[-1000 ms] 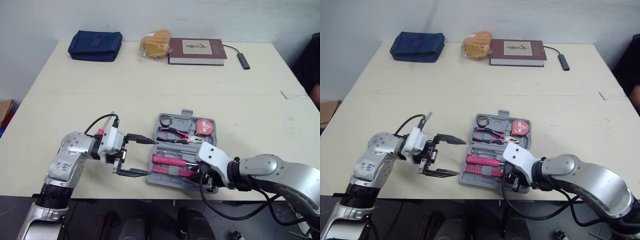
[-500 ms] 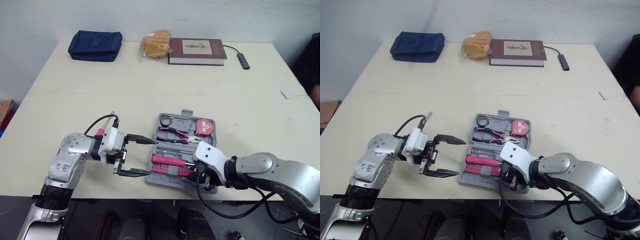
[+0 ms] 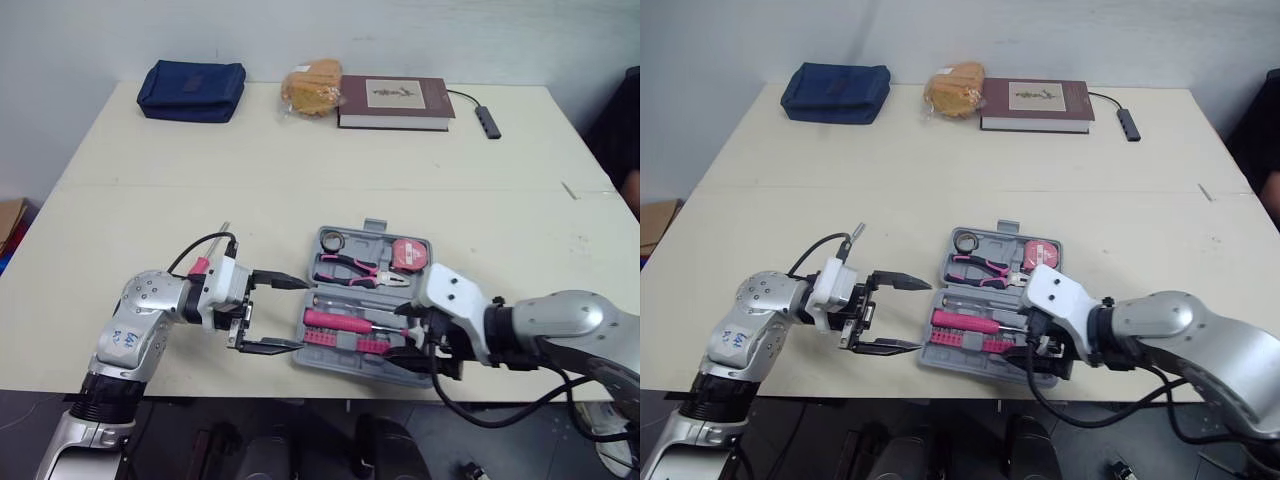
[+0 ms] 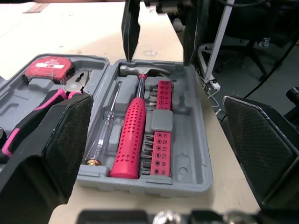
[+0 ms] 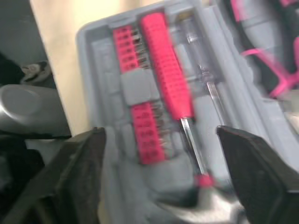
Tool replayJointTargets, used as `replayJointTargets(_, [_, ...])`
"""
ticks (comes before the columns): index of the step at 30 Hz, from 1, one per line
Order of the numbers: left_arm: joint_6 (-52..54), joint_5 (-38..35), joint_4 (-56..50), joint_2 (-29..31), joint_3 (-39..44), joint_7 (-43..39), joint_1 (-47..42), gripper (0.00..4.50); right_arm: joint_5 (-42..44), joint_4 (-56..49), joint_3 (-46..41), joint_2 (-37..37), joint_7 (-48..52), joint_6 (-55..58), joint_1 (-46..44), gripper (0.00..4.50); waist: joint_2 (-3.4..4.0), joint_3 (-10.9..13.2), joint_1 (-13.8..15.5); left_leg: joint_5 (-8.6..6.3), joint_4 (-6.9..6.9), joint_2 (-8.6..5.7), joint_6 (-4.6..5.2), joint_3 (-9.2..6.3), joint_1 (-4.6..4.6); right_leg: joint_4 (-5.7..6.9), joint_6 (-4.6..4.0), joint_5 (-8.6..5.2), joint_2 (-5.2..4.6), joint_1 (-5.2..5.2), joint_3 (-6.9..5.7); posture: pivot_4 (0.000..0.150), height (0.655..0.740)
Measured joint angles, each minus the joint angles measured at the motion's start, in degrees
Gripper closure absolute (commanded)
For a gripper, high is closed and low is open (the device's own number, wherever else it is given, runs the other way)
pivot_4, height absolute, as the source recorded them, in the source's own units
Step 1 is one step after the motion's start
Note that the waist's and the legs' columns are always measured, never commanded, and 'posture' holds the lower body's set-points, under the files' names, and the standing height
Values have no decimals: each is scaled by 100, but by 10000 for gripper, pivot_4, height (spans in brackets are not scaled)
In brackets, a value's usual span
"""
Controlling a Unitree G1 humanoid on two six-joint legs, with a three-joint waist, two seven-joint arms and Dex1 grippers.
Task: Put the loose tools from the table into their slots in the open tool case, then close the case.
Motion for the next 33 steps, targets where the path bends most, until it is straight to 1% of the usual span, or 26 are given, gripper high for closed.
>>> replayJointTargets(2, [-4, 18, 4, -6, -6, 25, 9, 0, 59, -32, -406, 329, 350, -723, 498, 5082, -5, 0, 32, -1, -1, 3, -2, -2, 0, -2, 0, 0, 13, 3, -4, 1500, 7400])
replayJointTargets(4, [-11, 38, 2, -24, -12, 47, -4, 0, -7, -32, -594, 596, 581, -1398, 885, 10059, -6, 0, 46, 0, 1, -2, -1, 6, 3, 3, 2, 1, 29, 3, -4, 1500, 7400])
replayJointTargets(5, [-21, 47, -2, -46, -23, 49, -9, 0, -264, 24, -641, 702, 786, -1989, 1278, 13833, -9, -2, 63, 0, 2, -4, 0, 6, 5, 0, 5, 3, 30, 7, -4, 1500, 7400])
replayJointTargets(6, [-26, 50, 1, -46, -24, 48, -7, 0, -429, 97, -619, 731, 879, -2255, 1489, 18493, -10, -1, 65, 0, 2, -4, 1, 8, 6, 0, 6, 4, 31, 9, -3, 1500, 7400])
replayJointTargets(8, [-31, 54, 3, -49, -24, 44, -9, 0, -1071, 493, -439, 882, 1025, -3120, 1925, 28027, -14, -3, 69, 0, 7, -7, 4, 11, 11, 1, 10, 5, 30, 14, 1, 1500, 7400])
replayJointTargets(10, [-36, 60, 12, -48, -24, 35, -18, 0, -1499, 837, -273, 1039, 1084, -3701, 2067, 37950, -14, -3, 65, 0, 9, -7, 5, 13, 14, 5, 10, 6, 30, 14, 5, 1500, 7400])
replayJointTargets(11, [-43, 60, 14, -48, -24, 30, -28, 0, -1675, 1011, -187, 1119, 1126, -3987, 2119, 43618, -14, -3, 64, 0, 9, -5, 5, 13, 15, 5, 9, 5, 31, 14, 5, 1500, 7400])
replayJointTargets(12, [-44, 62, 17, -47, -24, 26, -29, 0, -1865, 1144, -87, 1148, 1178, -4250, 2147, 44379, -13, -3, 65, 0, 9, -5, 5, 12, 15, 6, 9, 5, 30, 14, 5, 1500, 7400])
replayJointTargets(14, [-45, 65, 17, -45, -24, 20, -39, 0, -2291, 1402, 194, 1143, 1302, -4746, 2210, 44379, -13, -3, 63, 0, 9, -3, 4, 12, 16, 6, 8, 4, 32, 14, 3, 1500, 7400])
replayJointTargets(18, [-40, 70, 14, -21, -23, 38, -42, 0, -2795, 1971, 617, 1179, 1327, -5225, 2310, 44379, -13, -3, 62, 0, 12, -4, 4, 14, 16, 7, 8, 4, 31, 14, 3, 1500, 7400])
replayJointTargets(23, [-32, 70, 11, 28, -9, 47, -31, 0, -2943, 2118, 704, 1229, 1206, -5232, 2254, 44379, -13, -3, 63, -1, 18, -1, 4, 11, 17, 11, 7, 4, 27, 17, 3, 1500, 7400])
replayJointTargets(26, [-31, 70, 7, 67, -4, 55, -28, 0, -3014, 2115, 789, 1229, 1121, -5145, 2175, 44379, -13, -3, 63, -1, 19, -1, 4, 7, 24, 9, 7, 4, 3, 27, 2, 1500, 7400])
replayJointTargets(33, [-52, 75, 9, 70, -3, 113, -30, 0, -3125, 1927, 980, 1204, 940, -4801, 2046, 44379, -17, -6, 49, -3, 19, 4, -1, -3, 34, 7, 2, 2, -1, 42, 23, 1500, 7400])
